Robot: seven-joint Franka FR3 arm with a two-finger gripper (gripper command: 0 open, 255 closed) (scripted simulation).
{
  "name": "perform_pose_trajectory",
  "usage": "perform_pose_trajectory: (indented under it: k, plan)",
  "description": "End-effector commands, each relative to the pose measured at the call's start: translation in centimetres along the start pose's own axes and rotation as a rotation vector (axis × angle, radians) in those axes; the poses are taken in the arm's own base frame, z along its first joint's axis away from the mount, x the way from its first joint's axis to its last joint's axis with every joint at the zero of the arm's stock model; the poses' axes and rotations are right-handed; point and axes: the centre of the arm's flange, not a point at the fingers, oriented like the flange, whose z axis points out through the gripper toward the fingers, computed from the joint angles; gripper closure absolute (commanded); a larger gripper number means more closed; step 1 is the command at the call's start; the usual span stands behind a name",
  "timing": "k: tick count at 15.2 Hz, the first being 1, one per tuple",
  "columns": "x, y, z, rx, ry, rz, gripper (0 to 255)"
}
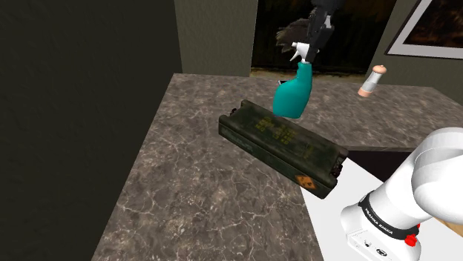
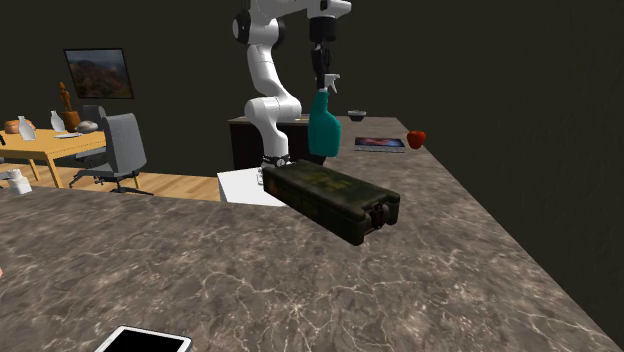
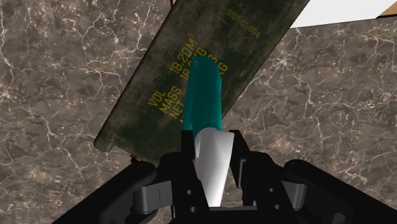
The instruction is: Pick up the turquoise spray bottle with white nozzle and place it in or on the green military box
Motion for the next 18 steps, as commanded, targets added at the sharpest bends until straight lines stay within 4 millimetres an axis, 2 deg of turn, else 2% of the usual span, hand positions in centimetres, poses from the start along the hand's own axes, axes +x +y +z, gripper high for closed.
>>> perform_pose_trajectory:
  k: [1,15,18]
  plan:
    - [0.0,0.0,1.1,0.0,0.001,0.0,255]
    - [0.0,0.0,8.5,0.0,0.001,0.0,255]
    - [0.0,0.0,8.5,0.0,0.001,0.0,255]
